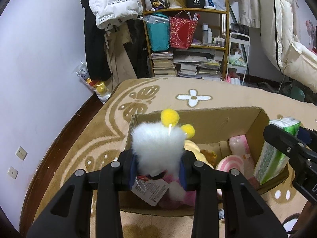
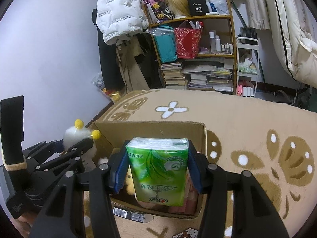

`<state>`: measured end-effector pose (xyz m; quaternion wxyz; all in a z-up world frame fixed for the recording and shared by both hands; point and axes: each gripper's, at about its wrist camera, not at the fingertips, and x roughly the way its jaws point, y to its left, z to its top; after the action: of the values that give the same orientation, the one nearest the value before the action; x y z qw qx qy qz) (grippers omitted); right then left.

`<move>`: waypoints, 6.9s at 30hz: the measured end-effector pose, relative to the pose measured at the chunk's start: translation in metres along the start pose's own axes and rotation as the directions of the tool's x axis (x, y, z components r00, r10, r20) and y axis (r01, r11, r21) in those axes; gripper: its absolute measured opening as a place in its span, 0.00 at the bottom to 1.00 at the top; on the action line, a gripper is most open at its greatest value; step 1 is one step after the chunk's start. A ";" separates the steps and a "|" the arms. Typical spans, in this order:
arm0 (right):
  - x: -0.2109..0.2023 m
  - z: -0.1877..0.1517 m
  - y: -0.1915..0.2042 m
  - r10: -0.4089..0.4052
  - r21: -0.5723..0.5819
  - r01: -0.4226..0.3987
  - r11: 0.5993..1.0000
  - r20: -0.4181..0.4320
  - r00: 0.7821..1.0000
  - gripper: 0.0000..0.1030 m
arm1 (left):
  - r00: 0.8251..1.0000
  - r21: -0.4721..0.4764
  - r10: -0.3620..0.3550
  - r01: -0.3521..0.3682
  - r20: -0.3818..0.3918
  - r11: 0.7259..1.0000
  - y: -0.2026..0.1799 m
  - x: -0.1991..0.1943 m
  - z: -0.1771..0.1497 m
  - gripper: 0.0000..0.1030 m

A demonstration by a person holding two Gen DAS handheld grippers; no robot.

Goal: Organize soft objects
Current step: 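Lower both tools into the box and open them to drop the fluffy toy and tissue packet, then move the left tool to the black barcode box while the right tool approaches the hexagonal badge, then close the left tool on the black box while the right tool grasps the hexagonal badge, then lift the black box with the left tool while the right tool carries the badge over the box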

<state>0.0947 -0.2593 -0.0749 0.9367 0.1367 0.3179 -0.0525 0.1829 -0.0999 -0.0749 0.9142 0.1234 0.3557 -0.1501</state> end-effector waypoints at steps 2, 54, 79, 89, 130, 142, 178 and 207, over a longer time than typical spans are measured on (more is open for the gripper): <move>0.002 -0.002 -0.001 -0.003 0.001 0.003 1.000 -0.007 1.000 0.55 | 1.000 -0.002 0.008 -0.008 -0.011 1.000 0.001 0.003 -0.002 0.32; -0.026 -0.018 -0.003 -0.061 0.018 0.060 0.998 0.030 0.998 0.95 | 0.999 -0.081 0.045 -0.046 -0.017 0.996 0.027 -0.025 -0.009 0.81; -0.064 -0.056 -0.033 -0.087 0.133 0.096 0.987 -0.068 0.994 1.00 | 0.988 0.020 -0.100 0.103 -0.119 0.994 -0.015 -0.060 -0.040 0.99; -0.045 -0.081 -0.043 -0.114 0.122 0.135 0.983 -0.170 0.979 1.00 | 0.969 -0.059 -0.133 0.124 -0.209 0.991 -0.015 -0.036 -0.061 0.99; 0.035 -0.139 -0.044 -0.108 0.042 0.138 0.989 -0.420 0.901 0.84 | 0.912 -0.085 -0.202 0.183 -0.358 0.979 -0.049 0.042 -0.089 0.99; 0.041 -0.140 -0.043 -0.115 0.033 0.142 0.989 -0.426 0.898 0.84 | 0.912 -0.088 -0.204 0.185 -0.356 0.979 -0.061 0.046 -0.088 0.99; 0.040 -0.139 -0.049 -0.129 0.042 0.161 0.986 -0.418 0.899 0.68 | 0.914 -0.049 -0.118 0.108 -0.388 0.993 -0.076 0.049 -0.101 0.61; 0.006 -0.123 -0.035 -0.107 0.030 0.125 0.992 -0.337 0.935 0.66 | 0.921 -0.015 -0.050 0.048 -0.387 0.999 -0.042 0.016 -0.120 0.61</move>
<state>0.0213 -0.2578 -0.1798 0.8607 0.1484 0.4783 -0.0918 0.1053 -0.1013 -0.1767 0.8222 0.1391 0.5327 -0.1445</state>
